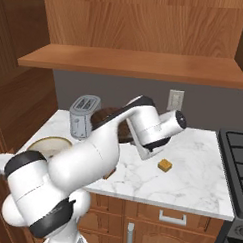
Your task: Pick both bowls and place them on the counter. Then place the bread in one bowl and place the cake in the other bowl.
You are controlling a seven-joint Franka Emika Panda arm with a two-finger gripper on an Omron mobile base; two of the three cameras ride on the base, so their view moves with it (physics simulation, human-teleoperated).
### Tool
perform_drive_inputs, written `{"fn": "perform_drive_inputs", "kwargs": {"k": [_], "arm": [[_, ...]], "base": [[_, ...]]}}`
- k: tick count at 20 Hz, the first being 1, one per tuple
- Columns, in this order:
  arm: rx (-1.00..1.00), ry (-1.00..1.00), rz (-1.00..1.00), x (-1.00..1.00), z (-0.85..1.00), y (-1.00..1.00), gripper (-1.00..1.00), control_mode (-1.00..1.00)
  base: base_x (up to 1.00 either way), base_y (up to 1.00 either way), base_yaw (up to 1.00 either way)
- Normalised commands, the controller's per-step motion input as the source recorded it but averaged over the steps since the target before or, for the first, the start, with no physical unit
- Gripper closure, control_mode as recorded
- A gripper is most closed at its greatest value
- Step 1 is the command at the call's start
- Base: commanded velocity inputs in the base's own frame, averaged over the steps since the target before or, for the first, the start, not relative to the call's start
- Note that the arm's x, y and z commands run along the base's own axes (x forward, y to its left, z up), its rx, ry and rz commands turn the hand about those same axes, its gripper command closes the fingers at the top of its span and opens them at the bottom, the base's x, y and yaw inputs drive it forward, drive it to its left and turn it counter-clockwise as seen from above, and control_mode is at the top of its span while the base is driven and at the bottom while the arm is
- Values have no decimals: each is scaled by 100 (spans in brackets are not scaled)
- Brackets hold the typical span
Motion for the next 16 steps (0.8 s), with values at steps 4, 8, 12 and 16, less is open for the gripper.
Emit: {"fn": "perform_drive_inputs", "kwargs": {"k": [4,8,12,16], "arm": [[-1,0,0,34,-34,-9,100,-100],[-6,0,0,20,-40,-9,100,-100],[-8,0,-3,20,-38,-5,100,-100],[-6,0,-7,27,-34,-1,100,-100]], "base": [[0,0,0],[0,0,0],[0,0,0],[0,0,0]]}}
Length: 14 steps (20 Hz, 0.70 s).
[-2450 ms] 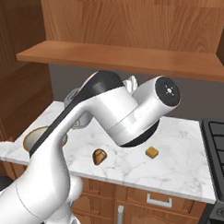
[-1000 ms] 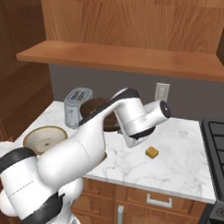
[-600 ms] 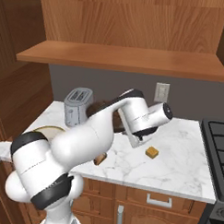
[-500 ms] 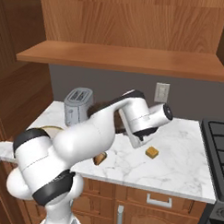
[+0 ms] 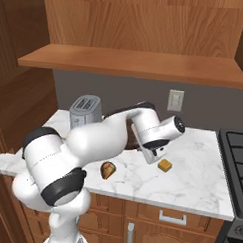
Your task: Pick both bowls and place them on the counter. Then place the bread in one bowl and place the cake in the other bowl.
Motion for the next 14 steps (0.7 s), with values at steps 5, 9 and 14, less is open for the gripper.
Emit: {"fn": "perform_drive_inputs", "kwargs": {"k": [5,9,14], "arm": [[-3,7,-10,37,-26,-3,100,-100],[0,7,-8,27,-22,-2,100,-100],[0,7,-9,28,-27,-6,100,-100]], "base": [[0,0,0],[0,0,0],[0,0,0]]}}
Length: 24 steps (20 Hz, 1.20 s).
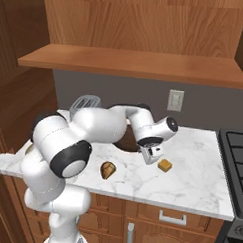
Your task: Pick both bowls and place them on the counter. Then place the bread in one bowl and place the cake in the other bowl.
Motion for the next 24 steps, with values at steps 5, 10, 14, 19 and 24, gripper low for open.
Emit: {"fn": "perform_drive_inputs", "kwargs": {"k": [5,10,14,19,24], "arm": [[0,1,-7,14,-32,-7,100,-100],[0,0,-4,3,-34,-3,100,-100],[0,0,-2,5,-33,0,100,-100],[0,0,-1,4,-27,3,100,-100],[0,0,0,-1,-9,9,-100,-100]], "base": [[0,0,0],[0,0,0],[0,0,0],[0,0,0],[0,0,0]]}}
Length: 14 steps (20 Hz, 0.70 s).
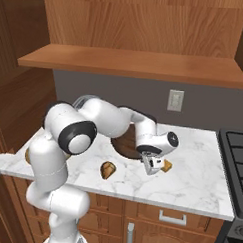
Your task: Pick both bowls and place them on the counter. Then place the bread in one bowl and place the cake in the other bowl.
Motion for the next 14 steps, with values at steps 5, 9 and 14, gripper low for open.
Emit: {"fn": "perform_drive_inputs", "kwargs": {"k": [5,9,14], "arm": [[0,-1,0,-1,9,12,-100,-100],[0,-1,0,-5,23,16,-100,-100],[0,-9,2,-33,33,12,-100,-100]], "base": [[0,0,0],[0,0,0],[0,0,0]]}}
